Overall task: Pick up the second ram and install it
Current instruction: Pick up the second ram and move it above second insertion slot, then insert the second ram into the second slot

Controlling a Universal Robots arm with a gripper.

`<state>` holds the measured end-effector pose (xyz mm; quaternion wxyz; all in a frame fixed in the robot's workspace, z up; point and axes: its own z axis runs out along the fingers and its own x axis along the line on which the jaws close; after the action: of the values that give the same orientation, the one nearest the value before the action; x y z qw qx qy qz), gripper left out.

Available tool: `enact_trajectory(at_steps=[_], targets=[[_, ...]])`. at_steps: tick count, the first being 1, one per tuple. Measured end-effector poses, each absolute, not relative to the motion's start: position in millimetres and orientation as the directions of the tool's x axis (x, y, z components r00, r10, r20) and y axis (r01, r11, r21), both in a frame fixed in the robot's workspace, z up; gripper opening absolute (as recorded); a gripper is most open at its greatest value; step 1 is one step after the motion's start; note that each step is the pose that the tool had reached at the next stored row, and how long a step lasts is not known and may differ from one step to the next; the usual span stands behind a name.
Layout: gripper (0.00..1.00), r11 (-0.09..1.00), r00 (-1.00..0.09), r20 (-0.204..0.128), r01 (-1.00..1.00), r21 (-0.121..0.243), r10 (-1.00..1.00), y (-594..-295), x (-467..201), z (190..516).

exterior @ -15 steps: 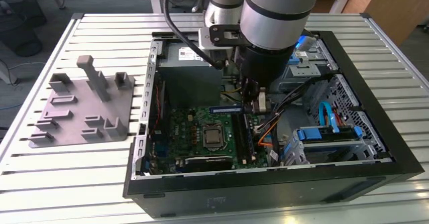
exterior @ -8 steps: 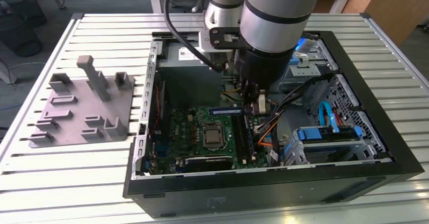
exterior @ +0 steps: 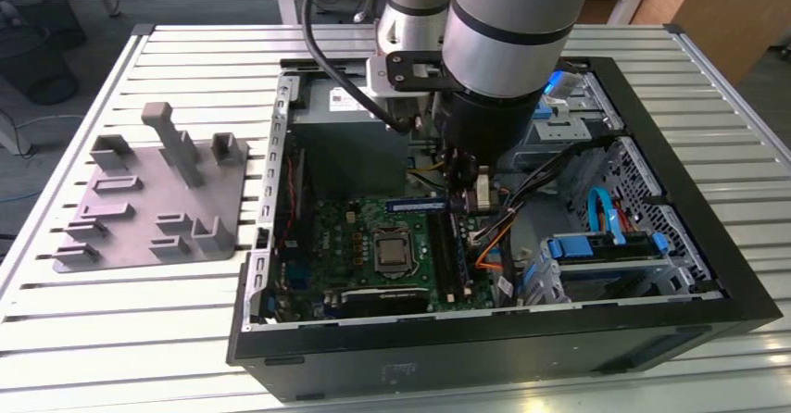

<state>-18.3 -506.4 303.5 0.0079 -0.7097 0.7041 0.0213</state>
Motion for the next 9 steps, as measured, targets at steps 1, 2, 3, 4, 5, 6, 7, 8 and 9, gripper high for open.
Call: enact_trajectory(at_steps=[1, 2, 3, 4, 5, 6, 7, 8, 9], targets=[[0.14, -0.008, 0.008, -0.041, -1.000, 0.019, -0.999, -506.4, -18.3, 303.5], [0.14, -0.008, 0.008, -0.041, -1.000, 0.019, -0.999, -506.5, -18.3, 303.6], [0.14, -0.008, 0.008, -0.041, -1.000, 0.019, -0.999, -506.4, -18.3, 303.5], [0.14, -0.008, 0.008, -0.041, -1.000, 0.019, -0.999, -506.5, -18.3, 303.5], [0.14, -0.008, 0.007, -0.041, -1.000, 0.019, -0.999, -506.5, -18.3, 303.5], [0.14, -0.008, 0.008, -0.041, -1.000, 0.019, -0.999, -506.5, -18.3, 303.5], [0.14, -0.008, 0.007, -0.041, -1.000, 0.019, -0.999, -506.5, -18.3, 303.5], [0.14, -0.008, 0.007, -0.041, -1.000, 0.019, -0.999, -506.5, -18.3, 303.5], [0.14, -0.005, 0.004, -0.041, -1.000, 0.019, -0.999, -506.4, -18.3, 303.5]])
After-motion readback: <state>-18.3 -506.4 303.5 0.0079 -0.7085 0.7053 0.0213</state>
